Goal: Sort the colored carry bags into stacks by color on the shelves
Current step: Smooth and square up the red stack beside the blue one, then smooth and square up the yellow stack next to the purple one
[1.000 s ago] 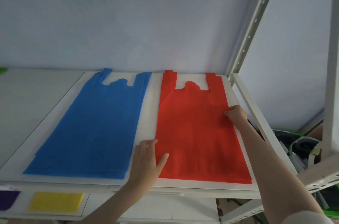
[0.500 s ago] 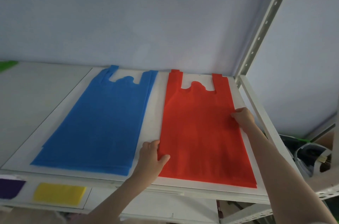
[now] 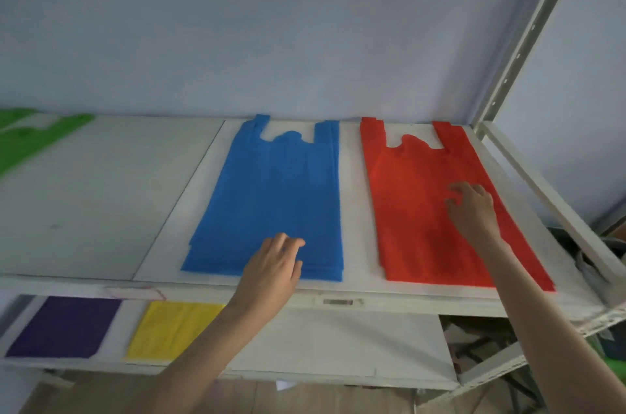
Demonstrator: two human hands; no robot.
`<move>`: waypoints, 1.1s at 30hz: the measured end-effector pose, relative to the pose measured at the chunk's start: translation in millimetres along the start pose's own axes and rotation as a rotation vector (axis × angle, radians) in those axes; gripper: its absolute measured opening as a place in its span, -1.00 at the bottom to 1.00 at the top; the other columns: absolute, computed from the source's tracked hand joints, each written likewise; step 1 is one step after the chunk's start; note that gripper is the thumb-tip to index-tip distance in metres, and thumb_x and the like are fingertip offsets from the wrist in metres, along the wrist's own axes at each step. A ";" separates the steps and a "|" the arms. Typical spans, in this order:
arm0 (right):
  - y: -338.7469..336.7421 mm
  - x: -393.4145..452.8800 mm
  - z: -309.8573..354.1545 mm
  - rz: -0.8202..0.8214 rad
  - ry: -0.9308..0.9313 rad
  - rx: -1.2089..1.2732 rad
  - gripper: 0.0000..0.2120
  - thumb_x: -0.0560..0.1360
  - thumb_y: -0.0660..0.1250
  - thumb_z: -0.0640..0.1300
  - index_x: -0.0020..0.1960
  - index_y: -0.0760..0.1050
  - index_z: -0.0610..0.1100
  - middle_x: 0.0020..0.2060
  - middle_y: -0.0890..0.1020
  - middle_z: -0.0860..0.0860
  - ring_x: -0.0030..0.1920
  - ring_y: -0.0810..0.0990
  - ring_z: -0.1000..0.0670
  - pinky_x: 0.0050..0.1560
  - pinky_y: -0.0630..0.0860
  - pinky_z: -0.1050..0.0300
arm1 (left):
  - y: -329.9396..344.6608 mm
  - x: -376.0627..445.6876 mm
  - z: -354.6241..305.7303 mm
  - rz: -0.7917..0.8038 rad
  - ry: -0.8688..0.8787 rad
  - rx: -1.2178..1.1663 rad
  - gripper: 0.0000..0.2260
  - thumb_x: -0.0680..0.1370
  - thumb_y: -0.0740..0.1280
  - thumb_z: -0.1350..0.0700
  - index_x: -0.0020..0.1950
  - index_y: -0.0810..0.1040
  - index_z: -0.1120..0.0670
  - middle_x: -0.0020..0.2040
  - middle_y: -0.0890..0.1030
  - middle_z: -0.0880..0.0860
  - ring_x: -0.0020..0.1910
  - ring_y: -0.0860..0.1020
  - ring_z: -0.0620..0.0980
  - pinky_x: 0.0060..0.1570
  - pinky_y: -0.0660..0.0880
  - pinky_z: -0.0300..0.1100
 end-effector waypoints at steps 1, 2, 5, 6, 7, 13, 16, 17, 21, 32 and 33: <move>2.7 -16.1 11.4 -0.005 -0.003 -0.005 -0.66 0.51 0.22 -0.26 0.28 0.45 -0.20 0.24 0.46 -0.26 0.28 0.37 -0.28 0.27 0.35 -0.11 | -7.5 -8.9 13.1 -0.025 0.037 0.003 -0.72 0.50 0.37 0.15 0.21 0.53 0.10 0.07 0.56 0.03 0.04 0.58 0.01 -0.17 0.54 -0.23; 5.4 -32.4 23.4 -0.009 -0.012 -0.009 -0.66 0.51 0.22 -0.27 0.28 0.45 -0.20 0.23 0.46 -0.27 0.27 0.38 -0.29 0.25 0.36 -0.11 | -13.0 -18.3 27.4 -0.060 0.076 0.020 -0.73 0.38 0.49 0.17 0.06 0.60 0.10 -0.08 0.60 0.02 -0.12 0.63 -0.01 -0.34 0.54 -0.27; 14.2 -80.1 53.1 0.005 -0.028 -0.024 -0.67 0.51 0.21 -0.27 0.27 0.47 -0.20 0.22 0.47 -0.27 0.26 0.38 -0.29 0.20 0.38 -0.11 | -24.1 -45.3 69.6 -0.068 0.086 0.098 -0.72 0.20 0.60 0.20 -0.18 0.61 0.08 -0.29 0.60 -0.05 -0.36 0.63 -0.08 -0.55 0.46 -0.33; 17.3 -93.8 60.7 0.013 -0.032 -0.024 -0.67 0.51 0.22 -0.26 0.26 0.48 -0.20 0.21 0.47 -0.27 0.26 0.37 -0.28 0.20 0.38 -0.12 | -28.7 -52.9 80.8 -0.078 0.090 0.107 -0.73 0.21 0.60 0.23 -0.20 0.60 0.09 -0.30 0.59 -0.04 -0.38 0.62 -0.08 -0.55 0.46 -0.32; 20.8 -106.4 67.2 0.019 -0.038 -0.024 -0.68 0.51 0.22 -0.26 0.26 0.48 -0.20 0.20 0.48 -0.27 0.26 0.37 -0.28 0.19 0.38 -0.11 | -32.6 -61.0 90.6 -0.087 0.090 0.110 -0.75 0.21 0.59 0.25 -0.22 0.58 0.10 -0.31 0.59 -0.03 -0.39 0.61 -0.06 -0.55 0.47 -0.29; 46.2 -159.8 95.8 0.070 -0.084 -0.039 -0.78 0.50 0.24 -0.29 0.11 0.54 -0.24 0.09 0.51 -0.25 0.18 0.42 -0.25 0.12 0.39 -0.05 | -39.7 -108.7 137.7 -0.092 0.022 0.186 -0.77 0.25 0.57 0.25 -0.31 0.52 0.13 -0.39 0.54 0.02 -0.47 0.54 -0.01 -0.61 0.44 -0.24; 55.7 -186.7 107.1 0.086 -0.142 -0.010 -0.85 0.49 0.26 -0.30 0.01 0.55 -0.28 0.00 0.54 -0.24 0.10 0.46 -0.25 0.09 0.40 -0.04 | -34.1 -130.8 150.6 -0.067 -0.004 0.240 -0.73 0.17 0.60 0.26 -0.35 0.52 0.13 -0.43 0.53 0.03 -0.50 0.53 0.01 -0.66 0.42 -0.26; 56.9 -196.1 110.0 0.078 -0.165 0.000 -0.87 0.47 0.27 -0.31 -0.02 0.56 -0.28 -0.04 0.55 -0.25 0.06 0.48 -0.25 0.07 0.41 -0.04 | -31.4 -138.9 154.4 -0.057 -0.022 0.238 -0.72 0.15 0.61 0.26 -0.36 0.52 0.13 -0.44 0.53 0.03 -0.52 0.53 0.01 -0.68 0.40 -0.27; 72.4 -237.1 116.5 0.122 -0.240 0.094 -0.91 0.43 0.33 -0.32 -0.08 0.57 -0.28 -0.11 0.57 -0.19 -0.06 0.51 -0.17 0.02 0.45 -0.02 | -15.2 -175.2 169.1 0.008 -0.080 0.228 -0.69 0.06 0.64 0.25 -0.39 0.54 0.12 -0.47 0.52 0.00 -0.57 0.51 -0.04 -0.73 0.33 -0.28; 188.2 -324.3 130.7 0.492 -0.211 -0.093 -0.69 0.54 0.19 -0.17 0.27 0.45 -0.07 0.24 0.46 -0.04 0.29 0.40 -0.08 0.28 0.32 0.07 | 37.9 -232.5 239.7 0.262 -0.175 0.261 -0.55 -0.23 0.64 0.23 -0.42 0.60 0.12 -0.50 0.51 0.04 -0.59 0.51 -0.04 -0.75 0.27 -0.33; 200.5 -329.7 136.9 0.531 -0.214 -0.126 -0.66 0.55 0.17 -0.15 0.31 0.40 -0.05 0.30 0.42 -0.02 0.32 0.37 -0.05 0.30 0.31 0.08 | 41.8 -232.2 249.7 0.276 -0.182 0.252 -0.54 -0.24 0.64 0.22 -0.42 0.61 0.12 -0.49 0.52 0.03 -0.59 0.51 -0.04 -0.75 0.27 -0.33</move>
Point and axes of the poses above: each hand's wrist, its own x-axis towards the middle knuckle, its own y-axis out of the palm, z = x × y, the point moved 7 cm from there along x, towards the middle knuckle
